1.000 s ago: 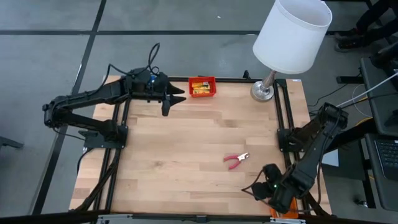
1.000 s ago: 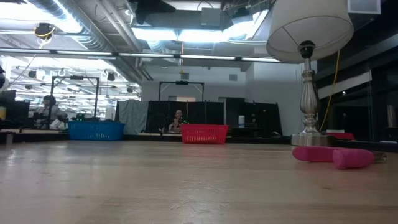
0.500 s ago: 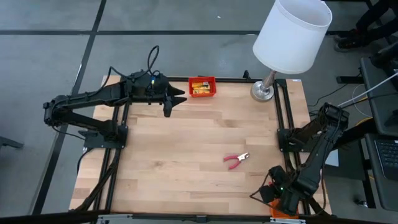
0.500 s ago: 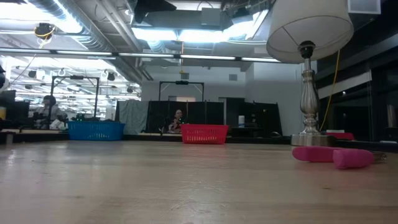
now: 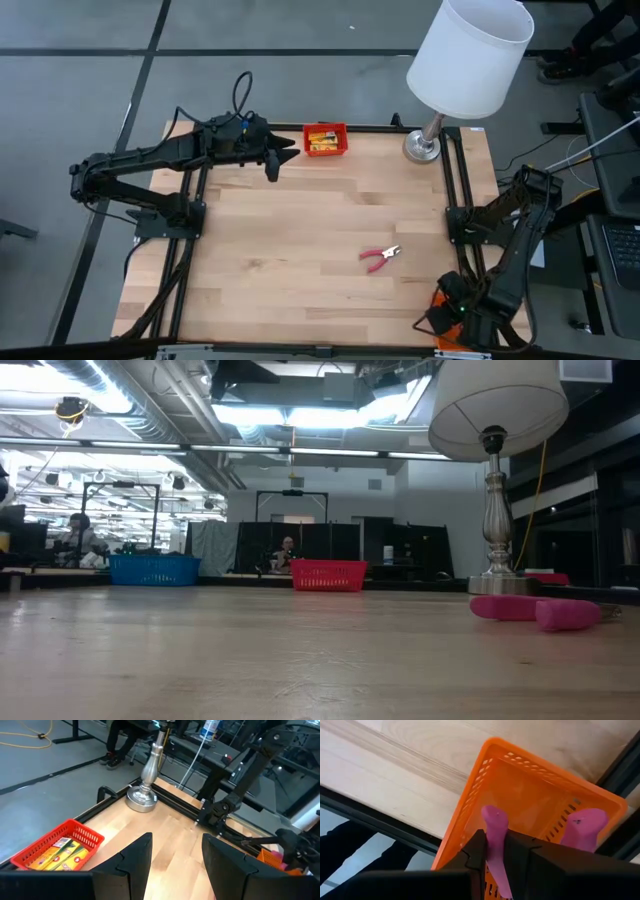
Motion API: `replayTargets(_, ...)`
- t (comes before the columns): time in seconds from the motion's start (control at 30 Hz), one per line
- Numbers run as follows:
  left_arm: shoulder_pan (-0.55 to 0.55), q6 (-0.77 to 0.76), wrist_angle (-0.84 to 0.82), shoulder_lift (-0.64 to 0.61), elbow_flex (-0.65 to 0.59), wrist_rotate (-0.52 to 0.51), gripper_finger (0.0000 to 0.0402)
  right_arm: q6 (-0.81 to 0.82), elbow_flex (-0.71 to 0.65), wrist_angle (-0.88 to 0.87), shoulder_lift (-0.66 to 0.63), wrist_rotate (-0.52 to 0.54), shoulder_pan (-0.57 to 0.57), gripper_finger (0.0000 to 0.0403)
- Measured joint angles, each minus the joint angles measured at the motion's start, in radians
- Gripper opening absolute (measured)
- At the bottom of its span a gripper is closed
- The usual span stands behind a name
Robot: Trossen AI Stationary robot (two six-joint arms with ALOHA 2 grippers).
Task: Pick & Place School Supplies
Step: Put the pink hole puncher into the orange bin
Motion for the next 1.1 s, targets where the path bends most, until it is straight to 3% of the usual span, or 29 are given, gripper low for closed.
replayTargets(1.1,-0.001,0.042,0.0,0.0,0.0,-0.025,0.0168,-0.063,-0.003,0.027,0.004,0.056,-0.045,0.0056)
